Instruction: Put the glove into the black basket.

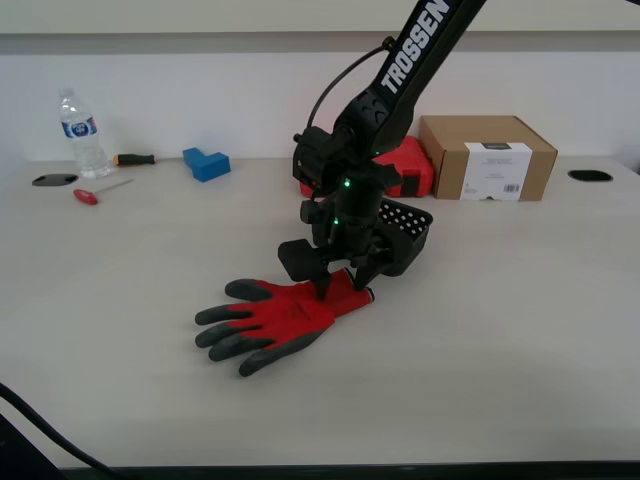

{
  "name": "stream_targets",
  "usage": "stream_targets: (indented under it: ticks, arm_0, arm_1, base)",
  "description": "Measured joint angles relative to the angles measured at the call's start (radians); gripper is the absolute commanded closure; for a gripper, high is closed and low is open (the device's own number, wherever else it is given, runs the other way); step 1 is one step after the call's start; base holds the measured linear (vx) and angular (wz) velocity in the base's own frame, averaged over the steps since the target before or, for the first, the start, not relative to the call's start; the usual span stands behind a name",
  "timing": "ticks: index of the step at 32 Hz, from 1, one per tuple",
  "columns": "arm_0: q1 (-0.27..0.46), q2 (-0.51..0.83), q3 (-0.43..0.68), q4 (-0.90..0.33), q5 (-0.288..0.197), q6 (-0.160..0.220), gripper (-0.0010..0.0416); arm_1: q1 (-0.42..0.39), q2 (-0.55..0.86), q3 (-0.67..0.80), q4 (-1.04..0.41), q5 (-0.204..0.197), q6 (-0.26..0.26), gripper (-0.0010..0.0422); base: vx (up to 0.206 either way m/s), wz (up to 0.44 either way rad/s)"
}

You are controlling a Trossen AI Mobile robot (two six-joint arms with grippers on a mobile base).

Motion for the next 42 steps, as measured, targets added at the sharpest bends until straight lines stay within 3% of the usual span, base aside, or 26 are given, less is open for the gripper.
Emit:
stream_targets:
  ticks: [13, 18, 24, 29, 42]
  arm_0:
    - [0.000, -0.002, -0.050, 0.051, 0.002, -0.001, 0.0408]
    - [0.000, -0.004, -0.063, 0.054, -0.013, 0.000, 0.0407]
    - [-0.001, -0.019, -0.047, 0.039, -0.118, 0.026, 0.0407]
    - [-0.014, -0.055, -0.046, 0.050, -0.153, 0.027, 0.0407]
    - [-0.078, -0.310, -0.046, 0.109, -0.140, 0.023, 0.0407]
  arm_1:
    - [0.000, 0.000, 0.000, 0.000, 0.000, 0.000, 0.0412]
    - [0.000, 0.000, 0.000, 0.000, 0.000, 0.000, 0.0412]
    - [0.000, 0.000, 0.000, 0.000, 0.000, 0.000, 0.0412]
    - [0.000, 0.000, 0.000, 0.000, 0.000, 0.000, 0.0412]
    - [0.000, 0.000, 0.000, -0.001, 0.000, 0.000, 0.0412]
  base:
    - [0.000, 0.000]
    - [0.000, 0.000]
    - [0.000, 0.000]
    - [0.000, 0.000]
    - [0.000, 0.000]
